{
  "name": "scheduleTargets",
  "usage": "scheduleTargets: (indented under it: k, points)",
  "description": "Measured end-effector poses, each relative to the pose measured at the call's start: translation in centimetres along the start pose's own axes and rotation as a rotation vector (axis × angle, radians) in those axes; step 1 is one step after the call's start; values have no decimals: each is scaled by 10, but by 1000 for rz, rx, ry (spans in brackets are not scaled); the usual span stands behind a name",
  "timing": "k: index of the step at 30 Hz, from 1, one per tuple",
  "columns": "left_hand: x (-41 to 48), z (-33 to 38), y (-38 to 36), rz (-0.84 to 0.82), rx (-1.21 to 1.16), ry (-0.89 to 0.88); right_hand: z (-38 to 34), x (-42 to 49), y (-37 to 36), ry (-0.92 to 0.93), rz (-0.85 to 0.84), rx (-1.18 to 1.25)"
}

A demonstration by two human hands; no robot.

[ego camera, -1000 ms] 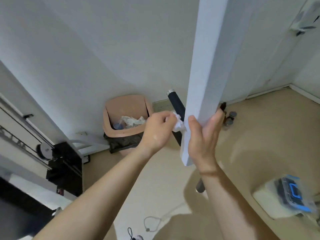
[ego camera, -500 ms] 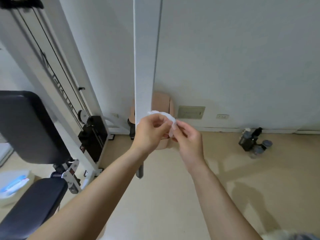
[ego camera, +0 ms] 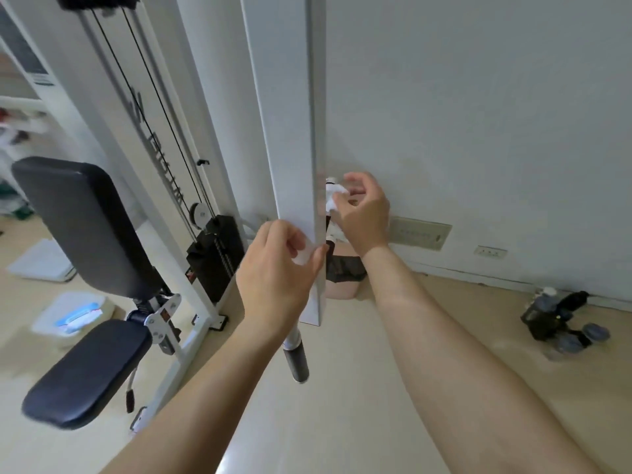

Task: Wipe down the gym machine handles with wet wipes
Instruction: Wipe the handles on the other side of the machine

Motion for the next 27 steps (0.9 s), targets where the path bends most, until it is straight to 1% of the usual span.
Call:
scheduleTargets:
  k: [2, 4, 6, 7, 9, 11, 15, 17, 19, 22, 24, 27]
  points:
    - [-2, 7, -5, 28, -2, 17, -1, 16, -2, 116, 5, -61]
    - [-4, 11, -9, 73, -23, 51, 8, 32, -4, 119, 7, -135]
    - [-7, 11, -9, 169, -46, 142, 12, 41, -5, 160, -9, -211]
    - [-9, 10, -8, 235, -63, 207, 11, 39, -8, 225, -33, -225]
    - [-12, 10, -8, 347, -105, 297, 7, 26, -12, 368, -103, -184]
    - [-14, 11, -10, 418, -110, 332, 9, 16, -16, 420, -175, -102]
    - [-22, 7, -11, 485, -87, 380, 19, 18, -24, 355, -239, 31]
    - [-22, 5, -10, 504, -62, 368, 19, 29, -29, 319, -206, 27]
    - [-19, 3, -8, 510, -34, 343, 18, 39, -33, 241, -160, 42]
    - [-18, -4, -5, 521, -14, 310, 15, 43, -41, 176, -143, 64]
    - [-17, -8, -2, 530, 4, 292, 12, 33, -46, 204, -181, 59]
    - [-15, -14, 1, 539, 24, 289, 6, -4, -59, 317, -301, 41]
Point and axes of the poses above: each hand's wrist, its own x-axis towards the middle knuckle, its own y-axis out of the back of the hand, z = x × y, the point moved 10 cm from there along x, towards the middle knuckle, and after that the axes turned 13 degrees about -y, right-handed, at the moved point
